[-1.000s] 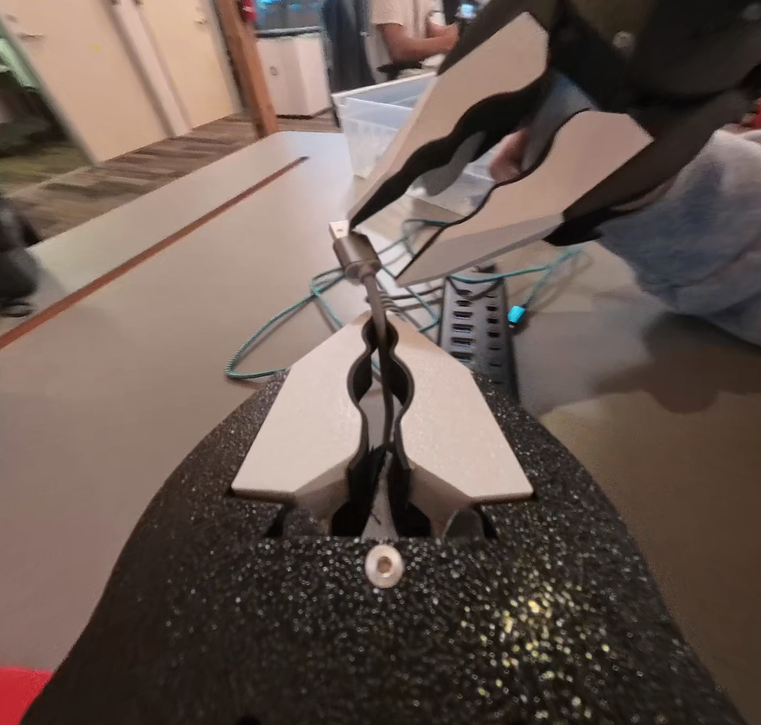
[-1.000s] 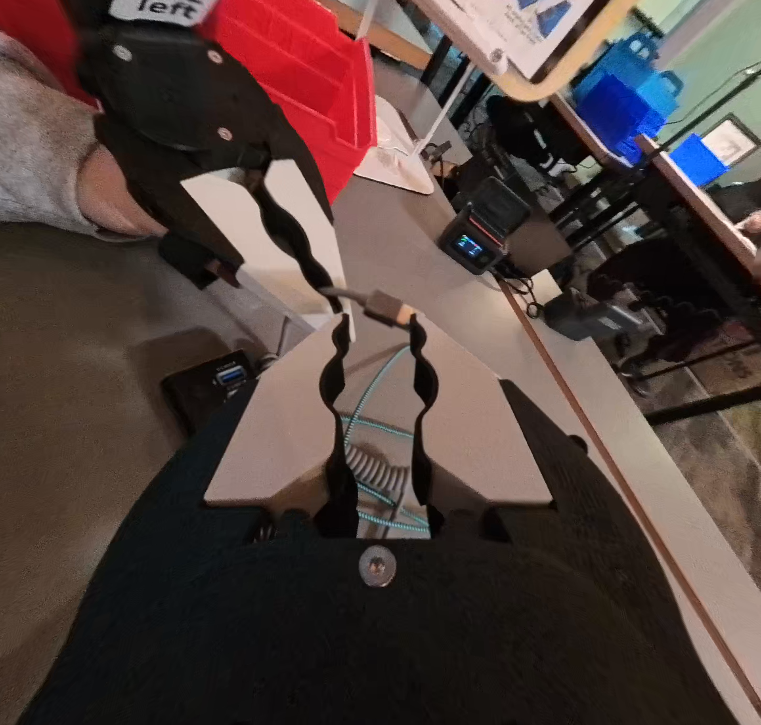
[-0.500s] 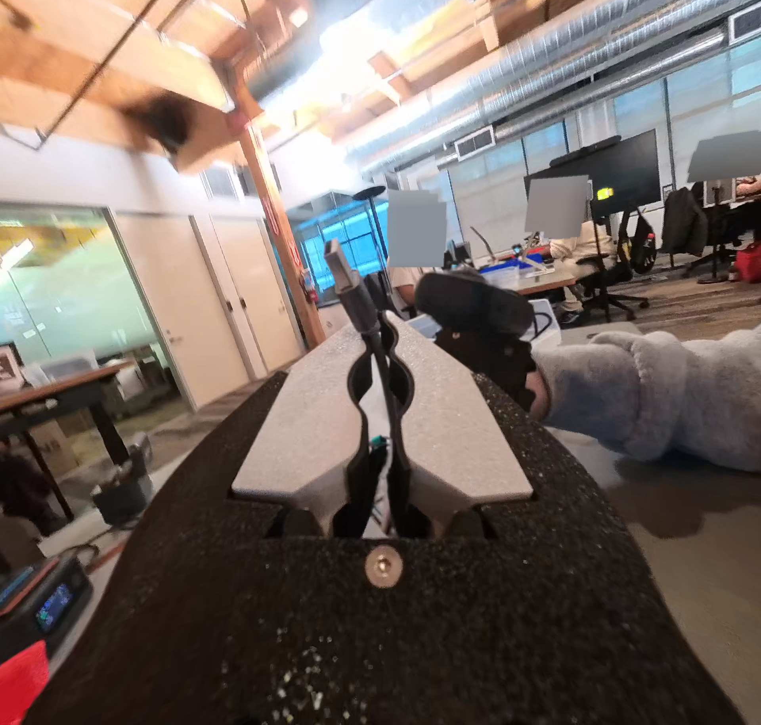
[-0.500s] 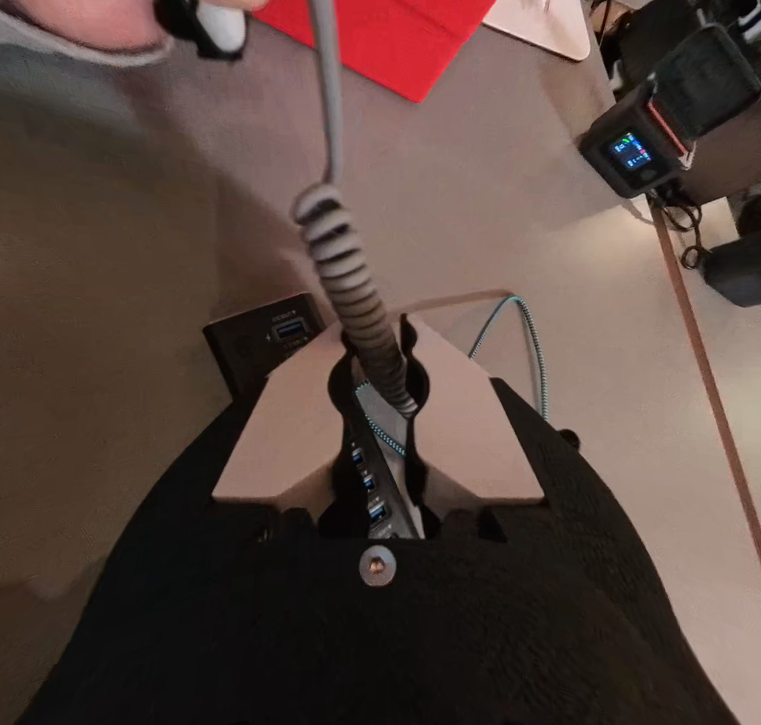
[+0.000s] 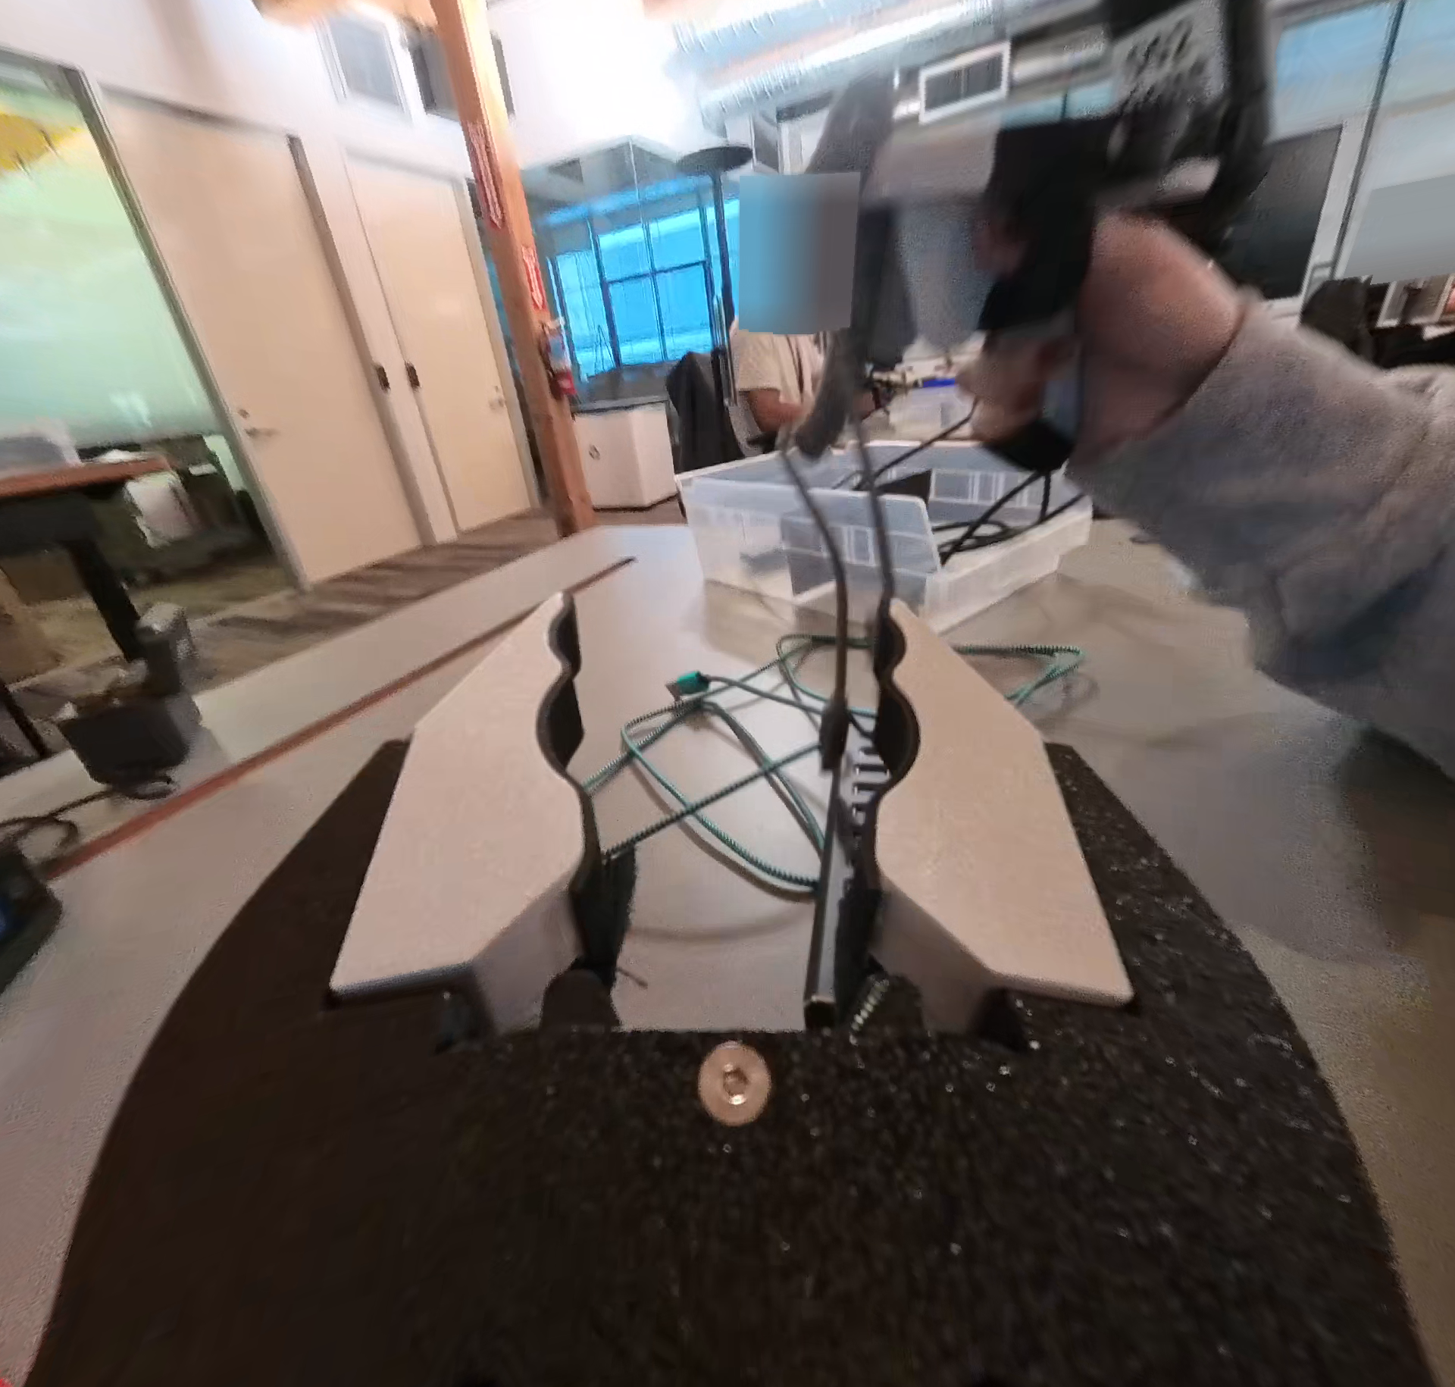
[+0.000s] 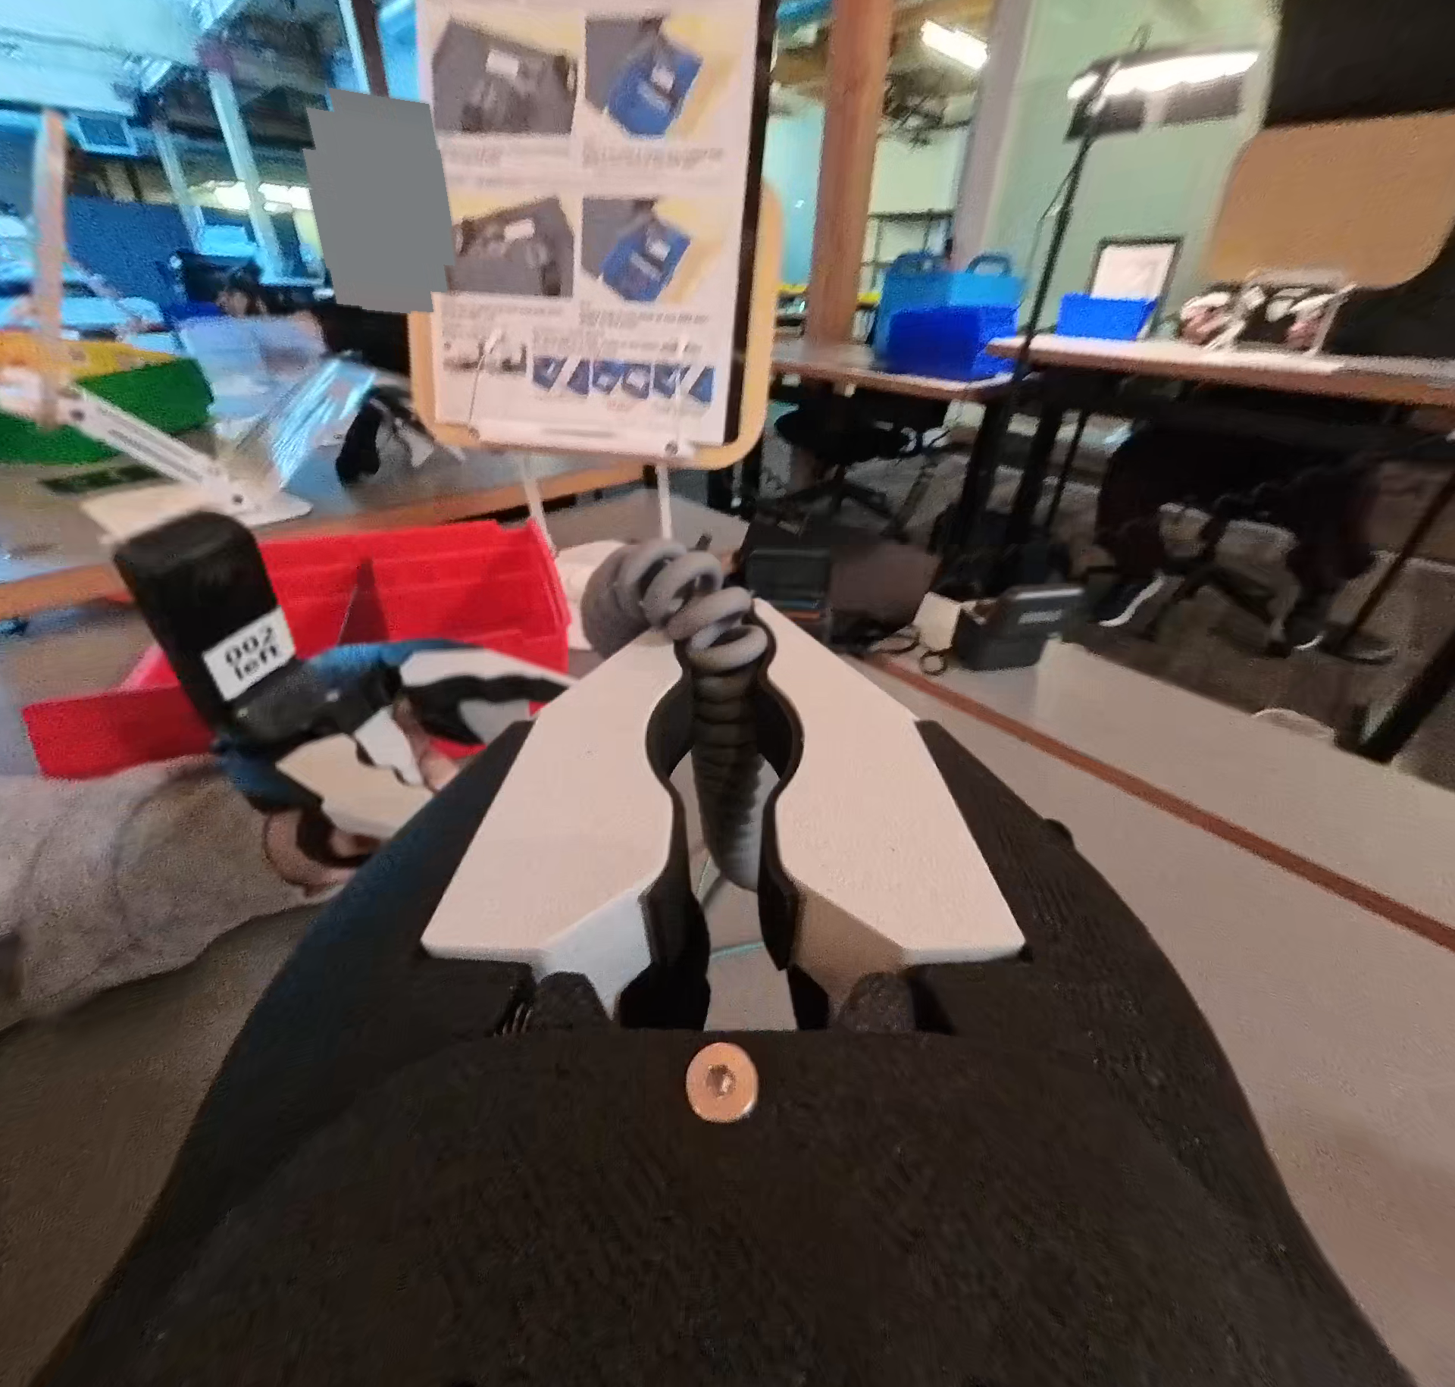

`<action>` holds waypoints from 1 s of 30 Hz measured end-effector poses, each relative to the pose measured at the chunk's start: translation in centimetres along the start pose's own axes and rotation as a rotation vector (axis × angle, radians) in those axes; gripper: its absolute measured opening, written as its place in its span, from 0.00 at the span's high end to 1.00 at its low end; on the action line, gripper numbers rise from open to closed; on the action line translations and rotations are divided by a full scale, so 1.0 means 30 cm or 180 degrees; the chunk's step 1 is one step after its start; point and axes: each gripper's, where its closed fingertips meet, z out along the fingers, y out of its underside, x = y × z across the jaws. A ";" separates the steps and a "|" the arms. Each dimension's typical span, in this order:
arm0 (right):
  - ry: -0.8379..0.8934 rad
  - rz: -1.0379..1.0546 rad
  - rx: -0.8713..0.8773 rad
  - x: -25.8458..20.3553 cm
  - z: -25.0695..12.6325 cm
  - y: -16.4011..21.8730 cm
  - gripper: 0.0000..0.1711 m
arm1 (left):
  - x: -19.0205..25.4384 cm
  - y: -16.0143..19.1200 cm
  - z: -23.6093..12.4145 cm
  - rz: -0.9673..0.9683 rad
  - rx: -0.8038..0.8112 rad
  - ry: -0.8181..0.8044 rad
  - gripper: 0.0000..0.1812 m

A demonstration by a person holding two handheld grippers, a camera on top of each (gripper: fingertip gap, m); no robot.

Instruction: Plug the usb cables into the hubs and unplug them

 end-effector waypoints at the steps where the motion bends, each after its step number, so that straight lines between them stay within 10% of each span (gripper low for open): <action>1: 0.0074 -0.0019 0.0086 0.016 -0.032 -0.045 0.96 | 0.003 0.017 0.006 -0.0020 -0.0059 0.0025 0.60; 16: 0.1623 -0.0984 -0.0406 0.386 -0.486 -0.342 0.97 | 0.005 0.093 0.025 -0.0253 -0.0375 0.0152 0.68; 23: 0.2647 -0.1406 -0.1849 0.667 -0.677 -0.076 0.96 | -0.011 0.070 0.010 -0.0186 -0.0266 0.0083 0.76; 30: 0.1700 -0.0537 -0.3784 0.625 -0.730 0.404 0.96 | -0.009 0.094 0.017 -0.0293 -0.0371 0.0122 0.75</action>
